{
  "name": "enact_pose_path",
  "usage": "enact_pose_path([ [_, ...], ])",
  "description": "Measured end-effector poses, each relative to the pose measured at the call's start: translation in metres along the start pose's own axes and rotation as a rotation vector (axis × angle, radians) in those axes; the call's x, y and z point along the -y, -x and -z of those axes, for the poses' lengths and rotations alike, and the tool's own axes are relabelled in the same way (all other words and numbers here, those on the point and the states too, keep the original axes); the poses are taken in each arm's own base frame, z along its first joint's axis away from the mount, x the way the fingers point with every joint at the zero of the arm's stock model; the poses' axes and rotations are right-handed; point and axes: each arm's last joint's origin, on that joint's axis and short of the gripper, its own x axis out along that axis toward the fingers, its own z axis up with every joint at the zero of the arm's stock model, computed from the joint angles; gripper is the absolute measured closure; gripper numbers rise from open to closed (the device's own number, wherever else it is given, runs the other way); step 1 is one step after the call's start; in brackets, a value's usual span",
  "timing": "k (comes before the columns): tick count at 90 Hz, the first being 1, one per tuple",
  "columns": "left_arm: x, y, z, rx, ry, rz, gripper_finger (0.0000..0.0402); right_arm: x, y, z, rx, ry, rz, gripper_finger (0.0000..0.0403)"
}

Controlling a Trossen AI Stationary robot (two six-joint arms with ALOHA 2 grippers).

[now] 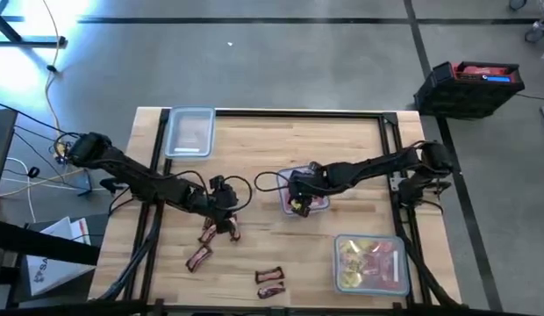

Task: Sort candy
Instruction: Open the transparent bin

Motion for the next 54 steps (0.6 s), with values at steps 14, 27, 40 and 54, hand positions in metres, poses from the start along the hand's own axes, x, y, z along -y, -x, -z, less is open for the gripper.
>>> enact_pose_path([
  [14, -0.001, 0.0, -0.001, 0.017, -0.001, -0.039, 0.0275, -0.007, -0.003, -0.013, 0.125, -0.01, -0.101, 0.0269],
  [27, -0.006, -0.001, -0.002, 0.051, 0.005, -0.13, 0.0275, -0.011, -0.002, -0.029, 0.29, -0.049, -0.128, 0.0269],
  [40, -0.011, -0.002, -0.002, 0.044, 0.024, -0.174, 0.0275, -0.009, -0.006, -0.034, 0.336, -0.047, -0.111, 0.0269],
  [54, -0.025, -0.004, 0.003, -0.003, 0.075, -0.311, 0.0275, -0.011, 0.0, -0.036, 0.365, -0.05, -0.128, 0.0269],
])
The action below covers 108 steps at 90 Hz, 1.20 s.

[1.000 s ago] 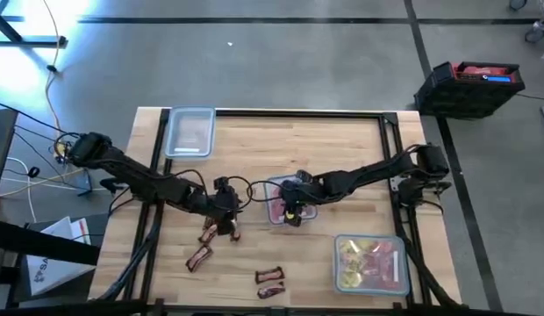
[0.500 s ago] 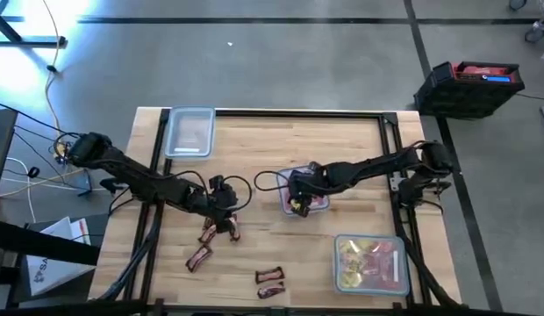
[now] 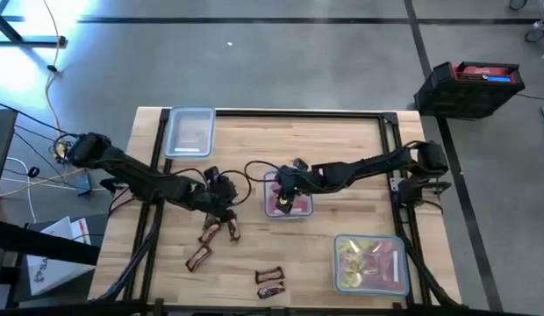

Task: Sort candy
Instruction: Open the transparent bin

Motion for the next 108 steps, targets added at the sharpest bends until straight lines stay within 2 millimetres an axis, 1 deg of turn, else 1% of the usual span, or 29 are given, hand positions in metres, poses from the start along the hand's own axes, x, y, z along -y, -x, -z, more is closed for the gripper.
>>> enact_pose_path([
  [9, -0.013, -0.006, 0.004, -0.055, 0.073, -0.094, 0.0275, -0.012, 0.005, -0.002, 0.039, 0.009, -0.056, 0.0269],
  [17, -0.023, -0.012, 0.005, -0.109, 0.13, -0.133, 0.0275, -0.029, 0.01, 0.0, 0.071, 0.027, -0.127, 0.0269],
  [24, -0.033, -0.018, 0.002, -0.125, 0.165, -0.171, 0.0275, -0.044, 0.015, 0.002, 0.103, 0.045, -0.177, 0.0269],
  [30, -0.045, -0.022, -0.005, -0.133, 0.193, -0.205, 0.0275, -0.056, 0.019, 0.004, 0.136, 0.058, -0.191, 0.0269],
  [38, -0.06, -0.026, -0.022, -0.121, 0.232, -0.241, 0.0275, -0.07, 0.025, 0.007, 0.191, 0.07, -0.196, 0.0269],
  [48, -0.083, -0.03, -0.039, -0.1, 0.251, -0.342, 0.0275, -0.085, 0.029, 0.01, 0.261, 0.09, -0.176, 0.0269],
  [54, -0.1, -0.032, -0.05, -0.079, 0.284, -0.425, 0.0275, -0.093, 0.025, 0.015, 0.297, 0.087, -0.145, 0.0269],
  [59, -0.116, -0.036, -0.052, -0.091, 0.309, -0.49, 0.0275, -0.099, 0.018, 0.02, 0.323, 0.083, -0.12, 0.0269],
  [66, -0.14, -0.042, -0.048, -0.158, 0.368, -0.528, 0.0275, -0.108, 0.006, 0.027, 0.346, 0.091, -0.126, 0.0269],
  [72, -0.158, -0.046, -0.041, -0.232, 0.427, -0.545, 0.0275, -0.116, -0.005, 0.035, 0.343, 0.112, -0.17, 0.027],
  [82, -0.182, -0.048, -0.032, -0.298, 0.488, -0.612, 0.0275, -0.131, -0.02, 0.053, 0.337, 0.145, -0.226, 0.027],
  [95, -0.198, -0.05, -0.026, -0.318, 0.556, -0.664, 0.0275, -0.147, -0.034, 0.07, 0.373, 0.134, -0.296, 0.027],
  [101, -0.2, -0.052, -0.021, -0.327, 0.592, -0.664, 0.0275, -0.149, -0.039, 0.074, 0.384, 0.144, -0.309, 0.027],
  [108, -0.198, -0.055, -0.011, -0.358, 0.601, -0.658, 0.0275, -0.149, -0.039, 0.074, 0.385, 0.152, -0.308, 0.027],
])
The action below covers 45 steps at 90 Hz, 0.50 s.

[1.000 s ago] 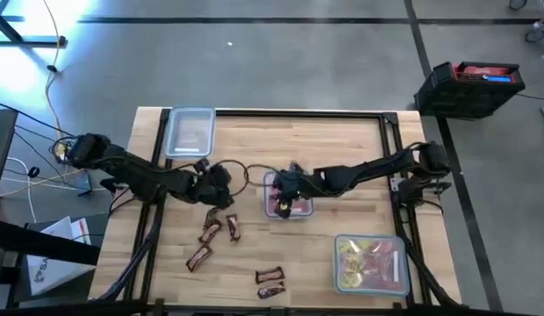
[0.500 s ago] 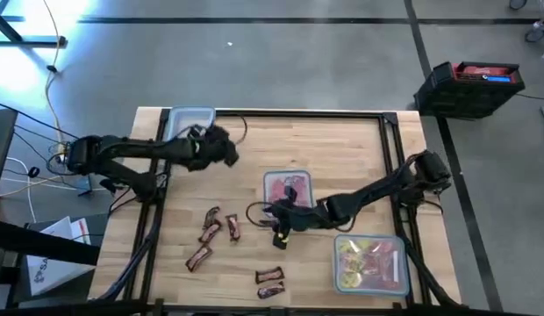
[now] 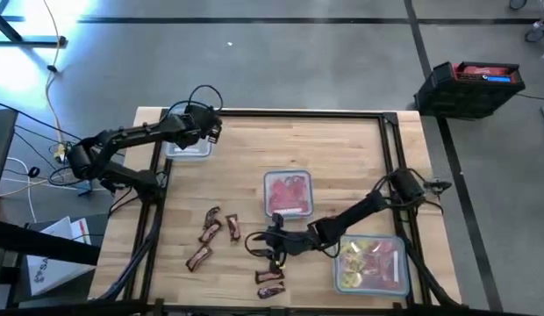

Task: Sort candy
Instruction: Open the transparent bin

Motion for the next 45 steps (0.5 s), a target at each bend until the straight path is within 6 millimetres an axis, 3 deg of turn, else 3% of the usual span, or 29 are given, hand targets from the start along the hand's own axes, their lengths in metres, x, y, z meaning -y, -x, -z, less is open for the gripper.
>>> enact_pose_path([
  [21, 0.004, -0.007, 0.023, -0.089, -0.029, 0.075, 0.0275, -0.001, 0.0, -0.003, 0.032, 0.033, -0.007, 0.027],
  [45, 0.023, 0.018, 0.047, -0.159, -0.156, 0.189, 0.0275, 0.01, 0.005, 0.014, -0.193, 0.072, 0.111, 0.027],
])
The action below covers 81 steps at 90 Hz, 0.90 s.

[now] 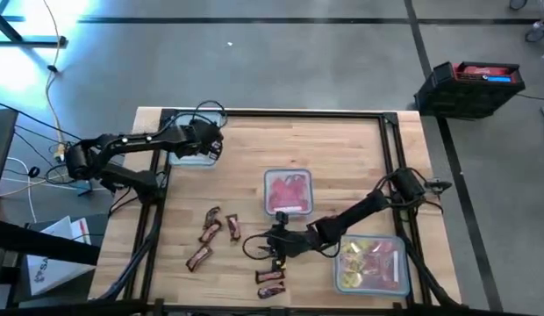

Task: Sort candy
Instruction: Open the transparent bin

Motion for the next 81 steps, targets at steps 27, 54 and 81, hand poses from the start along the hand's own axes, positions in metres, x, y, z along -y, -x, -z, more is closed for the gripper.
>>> enact_pose_path([
  [27, 0.03, 0.037, 0.039, -0.011, -0.062, 0.192, 0.0275, 0.03, 0.019, 0.012, -0.28, 0.04, 0.258, 0.027],
  [54, 0.069, 0.071, 0.069, 0.155, -0.283, 0.492, 0.0275, 0.103, 0.03, 0.005, -0.407, -0.025, 0.649, 0.027],
  [81, 0.086, 0.092, 0.087, 0.315, -0.638, 0.66, 0.0275, 0.092, 0.016, -0.013, -0.293, -0.033, 0.382, 0.0269],
])
